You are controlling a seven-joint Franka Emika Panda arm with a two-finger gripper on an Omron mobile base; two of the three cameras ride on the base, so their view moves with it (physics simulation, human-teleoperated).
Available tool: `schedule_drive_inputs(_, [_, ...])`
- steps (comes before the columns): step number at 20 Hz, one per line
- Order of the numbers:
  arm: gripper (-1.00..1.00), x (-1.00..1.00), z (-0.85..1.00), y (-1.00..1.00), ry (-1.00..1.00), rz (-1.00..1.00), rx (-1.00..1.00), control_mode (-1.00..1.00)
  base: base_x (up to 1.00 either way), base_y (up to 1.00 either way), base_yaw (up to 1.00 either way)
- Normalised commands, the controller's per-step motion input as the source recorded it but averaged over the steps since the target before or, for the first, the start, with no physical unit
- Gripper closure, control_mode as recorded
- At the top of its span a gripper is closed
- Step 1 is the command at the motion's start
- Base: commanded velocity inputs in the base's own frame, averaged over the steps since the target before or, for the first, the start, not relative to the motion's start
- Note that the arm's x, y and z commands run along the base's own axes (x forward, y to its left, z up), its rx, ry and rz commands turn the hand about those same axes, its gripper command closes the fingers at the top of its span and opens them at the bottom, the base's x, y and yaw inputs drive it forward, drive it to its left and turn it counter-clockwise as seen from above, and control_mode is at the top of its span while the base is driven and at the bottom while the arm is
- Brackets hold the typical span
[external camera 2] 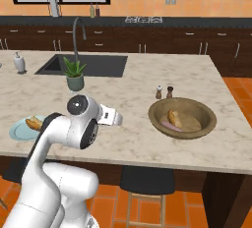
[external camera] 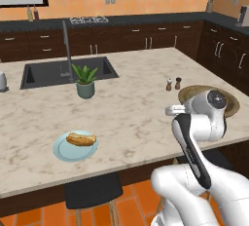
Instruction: Place one bun and one sausage from the bowl on each plate.
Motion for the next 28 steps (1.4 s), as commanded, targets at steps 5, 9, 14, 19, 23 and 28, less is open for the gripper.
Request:
schedule_drive_inputs(5, [-1.0, 0.0, 0.99, -1.0, -0.29, -0.04, 0.3, -1.0, 0.0, 0.0, 0.0])
schedule_drive_inputs(9, [-1.0, 0.43, 1.0, -0.92, -0.08, -0.01, 0.21, -1.0, 0.0, 0.0, 0.0])
schedule_drive_inputs(14, [-1.0, 0.77, 1.0, -0.35, 0.47, -0.12, -0.08, -1.0, 0.0, 0.0, 0.0])
schedule_drive_inputs(19, [-1.0, 0.05, 0.06, -0.73, 0.57, -0.01, -0.45, -1.0, 0.0, 0.0, 0.0])
schedule_drive_inputs(23, [-1.0, -0.08, -0.69, -0.35, 0.36, 0.2, -0.15, -1.0, 0.0, 0.0, 0.0])
schedule_drive_inputs(28, [-1.0, -0.1, -0.91, -0.42, 0.11, 0.31, 0.15, -1.0, 0.0, 0.0, 0.0])
